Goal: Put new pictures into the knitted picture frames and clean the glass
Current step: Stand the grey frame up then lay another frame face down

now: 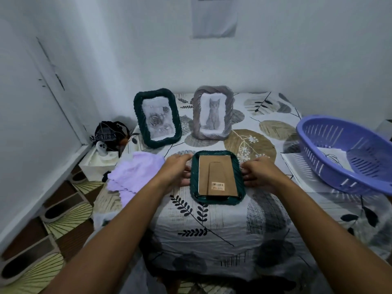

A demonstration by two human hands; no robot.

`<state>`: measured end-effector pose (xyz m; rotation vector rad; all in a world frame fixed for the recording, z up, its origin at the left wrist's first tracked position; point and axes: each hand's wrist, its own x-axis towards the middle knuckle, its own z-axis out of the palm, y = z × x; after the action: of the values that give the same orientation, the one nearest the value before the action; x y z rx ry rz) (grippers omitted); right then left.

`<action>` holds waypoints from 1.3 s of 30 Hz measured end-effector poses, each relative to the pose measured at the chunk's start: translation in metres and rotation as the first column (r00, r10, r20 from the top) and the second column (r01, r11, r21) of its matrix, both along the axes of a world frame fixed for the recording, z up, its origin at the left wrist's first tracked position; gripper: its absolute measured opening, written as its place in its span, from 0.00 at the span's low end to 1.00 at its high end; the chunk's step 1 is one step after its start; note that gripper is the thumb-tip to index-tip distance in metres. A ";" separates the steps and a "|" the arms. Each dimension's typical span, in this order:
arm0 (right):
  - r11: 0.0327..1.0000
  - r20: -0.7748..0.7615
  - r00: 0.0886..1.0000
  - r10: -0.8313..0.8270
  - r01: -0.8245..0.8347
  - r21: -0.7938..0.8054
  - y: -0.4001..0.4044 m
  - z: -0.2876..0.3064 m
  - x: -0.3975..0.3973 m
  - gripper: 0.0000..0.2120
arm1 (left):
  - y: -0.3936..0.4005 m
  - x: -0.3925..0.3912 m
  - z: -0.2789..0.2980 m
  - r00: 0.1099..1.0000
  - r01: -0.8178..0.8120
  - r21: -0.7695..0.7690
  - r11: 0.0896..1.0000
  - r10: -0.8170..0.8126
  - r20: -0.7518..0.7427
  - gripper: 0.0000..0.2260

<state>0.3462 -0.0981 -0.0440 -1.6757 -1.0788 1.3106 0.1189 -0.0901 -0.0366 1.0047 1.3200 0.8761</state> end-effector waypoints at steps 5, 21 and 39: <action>1.000 0.010 1.000 0.009 -0.009 -0.016 0.003 0.002 -0.015 0.04 | -0.002 -0.015 0.012 0.995 -0.062 -0.112 0.992 0.070 0.068 0.19; 0.998 0.023 0.998 0.062 -0.062 0.003 0.005 0.000 -0.054 0.07 | -0.007 -0.061 0.020 0.999 -0.020 -0.102 0.995 0.023 0.031 0.20; 0.991 -0.150 0.983 0.101 -0.112 -0.067 0.008 -0.009 -0.090 0.17 | -0.002 -0.038 0.008 0.997 0.024 0.060 0.998 -0.019 -0.076 0.15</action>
<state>0.2559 -0.0905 -0.0527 -1.5659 -1.0561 1.5353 0.0810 -0.0924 -0.0290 1.1069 1.3499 0.8737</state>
